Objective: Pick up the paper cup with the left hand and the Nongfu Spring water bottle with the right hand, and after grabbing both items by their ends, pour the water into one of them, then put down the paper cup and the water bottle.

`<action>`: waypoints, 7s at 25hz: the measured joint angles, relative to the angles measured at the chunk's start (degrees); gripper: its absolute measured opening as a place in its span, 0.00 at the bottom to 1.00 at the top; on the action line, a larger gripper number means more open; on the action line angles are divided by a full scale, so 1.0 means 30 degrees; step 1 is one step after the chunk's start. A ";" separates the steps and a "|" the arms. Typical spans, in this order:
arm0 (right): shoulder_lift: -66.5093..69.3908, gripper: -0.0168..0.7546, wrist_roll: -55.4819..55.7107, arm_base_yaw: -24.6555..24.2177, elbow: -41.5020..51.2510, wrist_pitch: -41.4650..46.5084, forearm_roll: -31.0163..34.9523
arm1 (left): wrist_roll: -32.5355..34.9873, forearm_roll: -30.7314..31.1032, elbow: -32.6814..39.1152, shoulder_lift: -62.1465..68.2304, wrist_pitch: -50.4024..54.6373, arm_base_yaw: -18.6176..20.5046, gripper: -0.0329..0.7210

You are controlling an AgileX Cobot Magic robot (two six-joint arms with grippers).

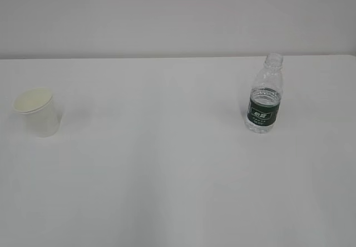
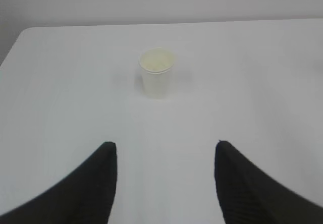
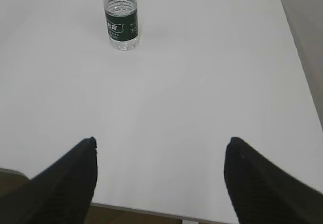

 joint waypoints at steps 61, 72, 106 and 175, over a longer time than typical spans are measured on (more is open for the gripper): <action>1.4966 0.78 0.0421 0.0111 -0.2658 -1.8904 0.3208 | 0.0227 -0.0657 -0.0020 1.4689 -1.8293 -0.1633 0.55; 1.7681 0.78 0.0388 0.0111 -0.2658 -2.2148 0.3208 | 0.0227 -0.1070 -0.0020 1.8727 -2.1952 -0.3388 0.45; 2.2550 0.78 0.5863 0.0111 0.4005 -3.4433 -0.3352 | 0.0227 -0.1577 0.2136 2.4466 -2.9197 -0.4872 0.65; 3.9648 0.90 0.4092 0.0111 -0.0233 -4.3577 -0.3228 | -0.0769 0.1681 0.6071 3.4578 -4.1415 -0.4872 0.71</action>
